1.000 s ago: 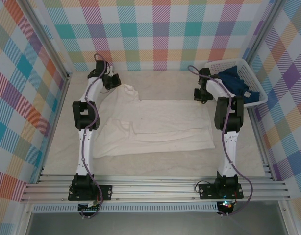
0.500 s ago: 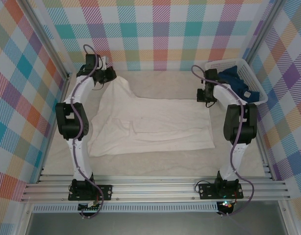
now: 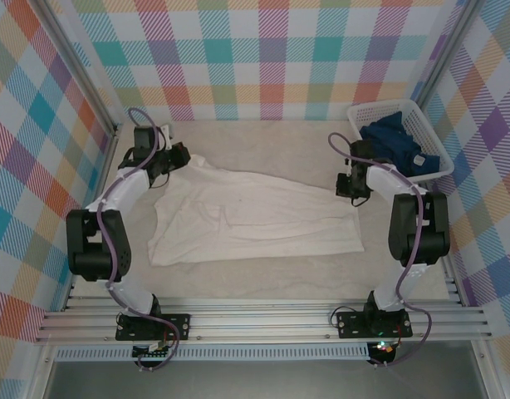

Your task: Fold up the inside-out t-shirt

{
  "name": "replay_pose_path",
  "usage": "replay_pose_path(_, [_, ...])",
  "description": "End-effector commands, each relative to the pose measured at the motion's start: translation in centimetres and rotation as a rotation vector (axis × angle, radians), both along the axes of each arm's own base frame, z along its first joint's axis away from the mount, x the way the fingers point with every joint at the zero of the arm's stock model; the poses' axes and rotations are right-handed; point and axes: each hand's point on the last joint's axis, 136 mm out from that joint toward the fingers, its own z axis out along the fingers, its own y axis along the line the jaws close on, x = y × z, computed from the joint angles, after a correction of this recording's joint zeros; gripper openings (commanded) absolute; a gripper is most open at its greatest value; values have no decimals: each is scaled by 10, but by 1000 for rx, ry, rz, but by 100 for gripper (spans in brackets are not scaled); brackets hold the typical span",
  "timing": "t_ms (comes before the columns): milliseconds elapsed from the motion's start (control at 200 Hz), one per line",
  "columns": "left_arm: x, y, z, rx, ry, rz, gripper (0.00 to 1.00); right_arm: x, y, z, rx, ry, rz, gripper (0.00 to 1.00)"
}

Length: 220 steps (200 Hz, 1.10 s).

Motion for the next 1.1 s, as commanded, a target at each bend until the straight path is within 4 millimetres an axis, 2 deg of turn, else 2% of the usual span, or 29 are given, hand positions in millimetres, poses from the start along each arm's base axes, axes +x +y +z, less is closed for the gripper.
replay_pose_path(0, [-9,12,18,9,-75,60,0,-5,-4,2,-3,-5,-38,9])
replay_pose_path(285, [-37,22,7,45,-50,106,0,-17,-11,-8,-33,31,-53,9])
replay_pose_path(540, [-49,23,30,7,-110,136,0,-17,-11,8,-30,3,-56,9])
replay_pose_path(665, [-58,24,34,1,-121,151,0,-21,-11,11,-29,6,-56,9])
replay_pose_path(870, [-81,30,15,23,-79,176,0,-38,-12,-1,-30,48,-64,10])
replay_pose_path(1025, [-88,28,-3,12,-37,175,0,-45,-13,-15,-29,87,-79,11])
replay_pose_path(1095, [-90,27,-5,1,-36,176,0,-48,-13,-20,-30,92,-83,11])
